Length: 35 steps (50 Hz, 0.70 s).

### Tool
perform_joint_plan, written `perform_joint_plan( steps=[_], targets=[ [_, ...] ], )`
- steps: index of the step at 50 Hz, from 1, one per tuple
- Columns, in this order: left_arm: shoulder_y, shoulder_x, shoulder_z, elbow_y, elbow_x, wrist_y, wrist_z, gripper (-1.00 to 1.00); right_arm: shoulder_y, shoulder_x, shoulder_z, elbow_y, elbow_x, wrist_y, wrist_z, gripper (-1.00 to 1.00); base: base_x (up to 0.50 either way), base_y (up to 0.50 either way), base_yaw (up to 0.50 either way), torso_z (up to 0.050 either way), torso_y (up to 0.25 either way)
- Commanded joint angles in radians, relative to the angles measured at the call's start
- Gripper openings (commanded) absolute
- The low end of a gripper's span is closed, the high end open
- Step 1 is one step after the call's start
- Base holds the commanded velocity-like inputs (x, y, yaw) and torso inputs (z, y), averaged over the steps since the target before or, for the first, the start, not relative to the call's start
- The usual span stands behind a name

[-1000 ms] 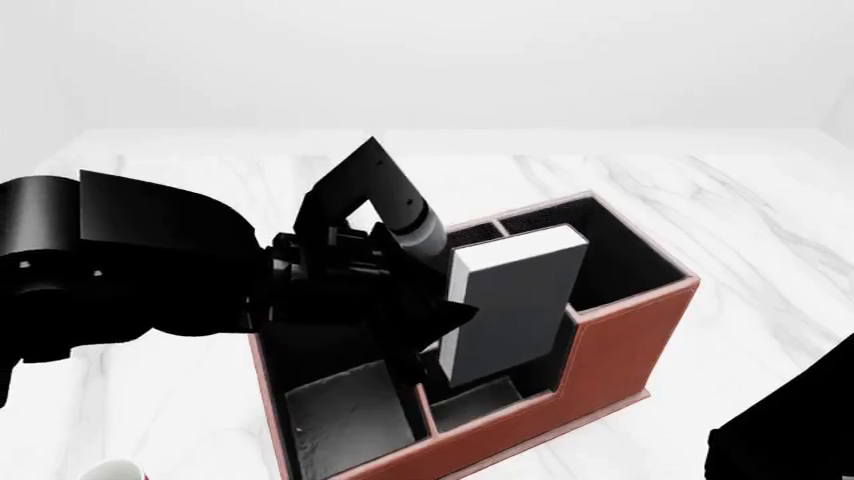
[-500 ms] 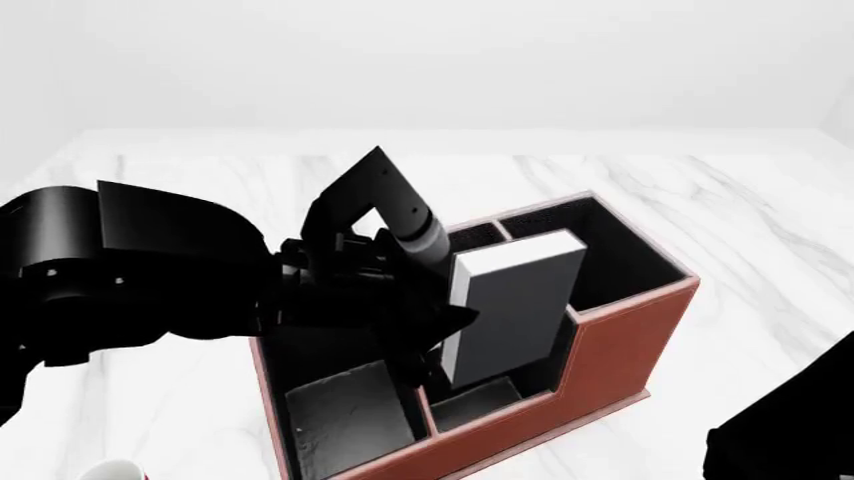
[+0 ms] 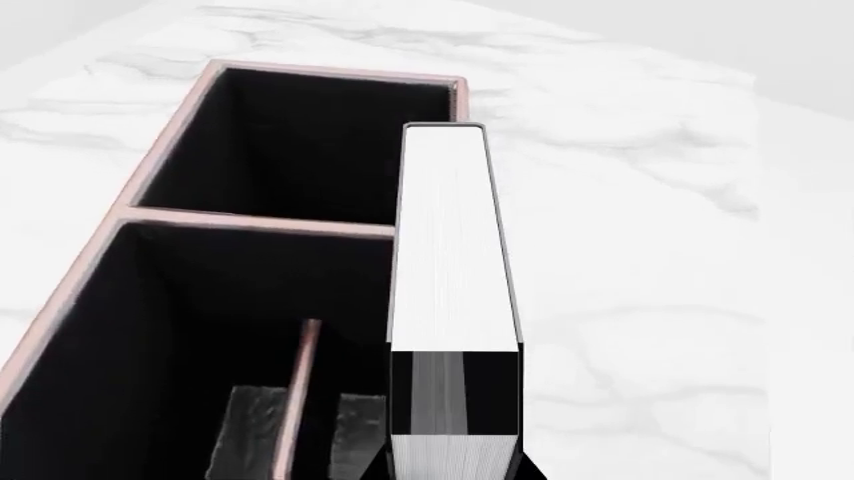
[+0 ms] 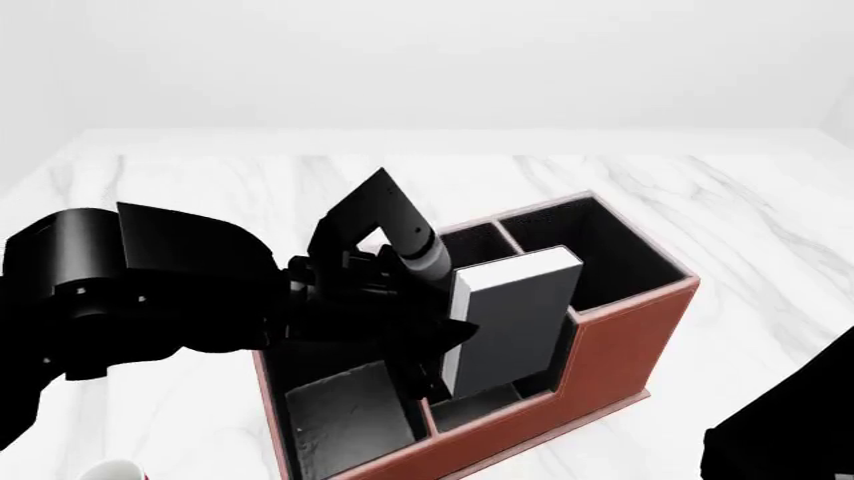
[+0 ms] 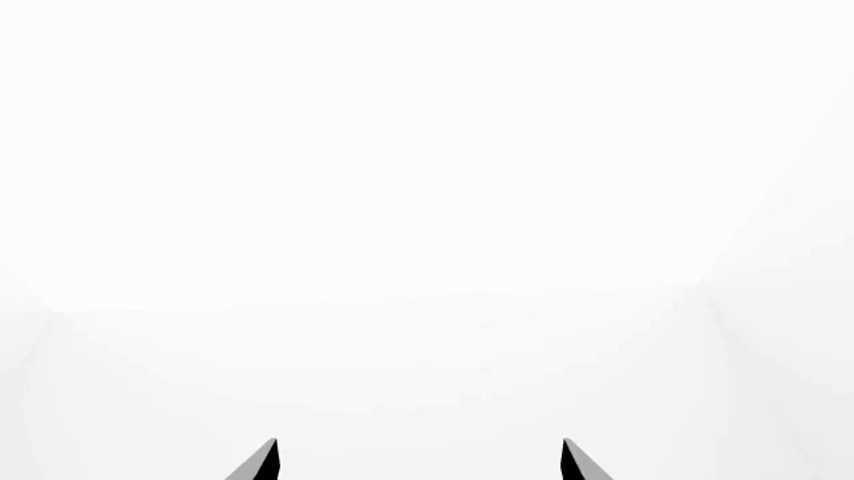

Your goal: Pick up the book and place it in the back compartment of the caddy.

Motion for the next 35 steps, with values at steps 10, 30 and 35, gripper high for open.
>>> perform_joint_plan(
  steps=[10, 30, 35],
  targets=[
    [0.017, 0.014, -0.037, -0.031, 0.03, 0.054, 0.03, -1.0, 0.0, -0.014, 0.015, 0.001, -0.021, -0.001, -0.013, 1.0, 0.0, 0.0, 0.0, 0.0, 0.001],
    [-0.004, 0.03, -0.031, -0.05, 0.052, 0.049, 0.038, -1.0, 0.0, -0.01, 0.009, 0.003, -0.022, -0.004, -0.009, 1.0, 0.0, 0.0, 0.0, 0.001, 0.001],
    [-0.013, 0.032, -0.03, -0.06, 0.057, 0.045, 0.039, -1.0, -0.001, -0.008, 0.01, 0.004, -0.02, -0.006, -0.008, 1.0, 0.0, 0.0, 0.0, 0.0, 0.002]
  ],
)
